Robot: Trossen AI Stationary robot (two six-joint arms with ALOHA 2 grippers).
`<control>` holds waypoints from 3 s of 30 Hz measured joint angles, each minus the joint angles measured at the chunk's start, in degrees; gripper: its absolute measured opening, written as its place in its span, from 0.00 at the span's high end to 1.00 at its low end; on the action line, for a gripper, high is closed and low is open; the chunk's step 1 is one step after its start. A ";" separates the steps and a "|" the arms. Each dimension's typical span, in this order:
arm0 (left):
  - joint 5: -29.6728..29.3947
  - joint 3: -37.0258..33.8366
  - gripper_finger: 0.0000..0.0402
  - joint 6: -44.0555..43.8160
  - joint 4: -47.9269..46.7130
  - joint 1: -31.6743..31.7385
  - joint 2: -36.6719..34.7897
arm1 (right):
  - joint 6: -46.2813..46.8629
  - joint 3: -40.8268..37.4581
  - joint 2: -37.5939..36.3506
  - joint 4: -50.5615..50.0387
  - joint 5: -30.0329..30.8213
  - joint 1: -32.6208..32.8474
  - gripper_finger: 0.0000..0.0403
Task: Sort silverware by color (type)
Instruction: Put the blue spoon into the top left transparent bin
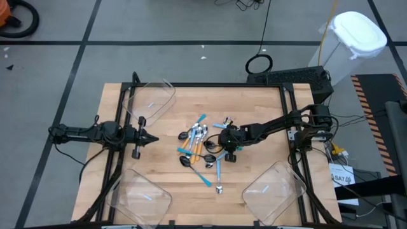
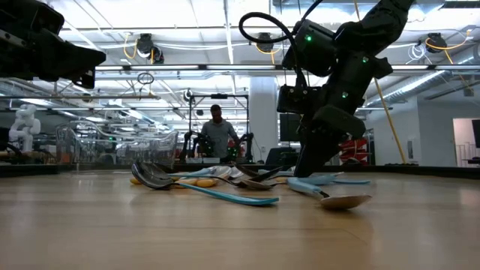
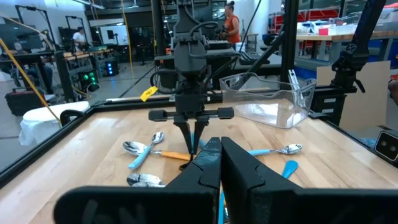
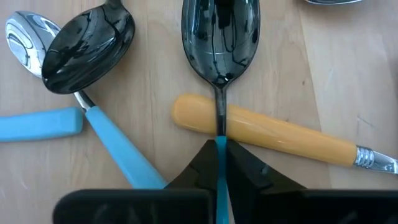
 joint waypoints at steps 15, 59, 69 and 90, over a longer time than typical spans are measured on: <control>0.00 0.00 0.98 -0.30 0.00 0.00 0.00 | -0.20 -0.30 -3.90 -1.31 0.13 -0.01 0.97; -7.30 -0.02 0.97 -1.37 8.27 -0.02 0.00 | -0.49 31.31 -4.76 -12.05 8.01 5.20 0.97; -13.35 -0.02 0.64 -1.25 15.29 -0.02 2.24 | -5.28 31.39 -4.76 -0.64 6.57 0.94 0.97; -13.94 20.77 0.35 4.53 20.15 -4.01 44.30 | -10.29 31.39 -4.50 7.56 -1.40 -2.49 0.97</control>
